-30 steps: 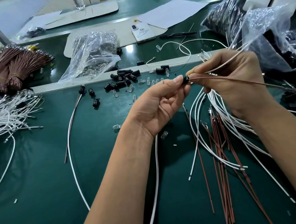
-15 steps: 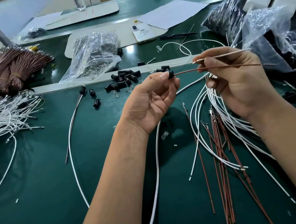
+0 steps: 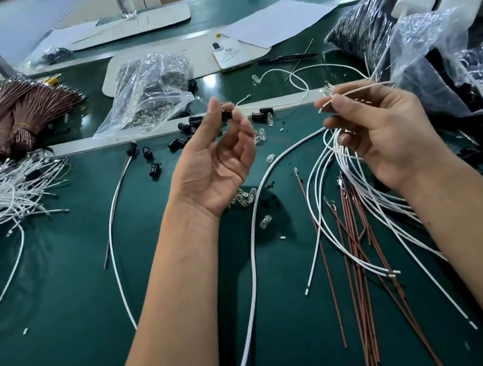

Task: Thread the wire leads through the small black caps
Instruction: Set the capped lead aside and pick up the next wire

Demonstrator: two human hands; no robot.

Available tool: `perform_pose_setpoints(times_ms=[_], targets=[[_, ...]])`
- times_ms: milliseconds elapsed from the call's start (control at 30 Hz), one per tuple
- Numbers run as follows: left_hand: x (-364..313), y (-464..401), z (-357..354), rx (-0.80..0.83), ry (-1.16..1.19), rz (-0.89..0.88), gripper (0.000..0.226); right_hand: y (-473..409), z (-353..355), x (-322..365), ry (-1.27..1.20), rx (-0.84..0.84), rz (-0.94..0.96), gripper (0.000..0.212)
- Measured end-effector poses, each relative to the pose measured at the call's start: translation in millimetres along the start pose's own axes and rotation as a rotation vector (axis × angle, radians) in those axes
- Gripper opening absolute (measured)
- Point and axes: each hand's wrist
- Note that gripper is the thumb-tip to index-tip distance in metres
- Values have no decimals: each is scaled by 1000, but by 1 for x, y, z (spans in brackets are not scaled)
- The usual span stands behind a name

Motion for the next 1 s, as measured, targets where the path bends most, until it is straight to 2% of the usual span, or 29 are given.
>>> perform_pose_setpoints(times_ms=[67, 133, 200, 300, 400, 567, 767, 1000], targets=[[-1, -1, 2, 37, -81, 19, 27, 0, 1, 0, -9, 6, -7, 10], [1, -2, 3, 78, -269, 52, 32, 1, 0, 1, -16, 27, 14, 12], [8, -2, 1, 90, -439, 99, 32, 4, -3, 0, -15, 68, 41, 13], [18, -2, -1, 81, -550, 170, 29, 7, -12, -6, 39, 117, 70, 8], [21, -3, -3, 84, -527, 174, 27, 8, -17, -10, 75, 89, 81, 6], [24, -2, -4, 96, -441, 124, 9, 7, -19, -13, 73, 62, 72, 8], [25, -1, -4, 136, -451, 107, 14, 7, -20, -14, 33, 62, 39, 9], [27, 0, -4, 158, -437, 103, 10, 8, -21, -15, 15, 65, 15, 11]])
Point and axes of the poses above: each hand's wrist, its own y-axis away from the middle knuckle, its own z-axis out of the back of the hand, x = y × z, and after that the axes turned 13 degrees about -z, right-handed
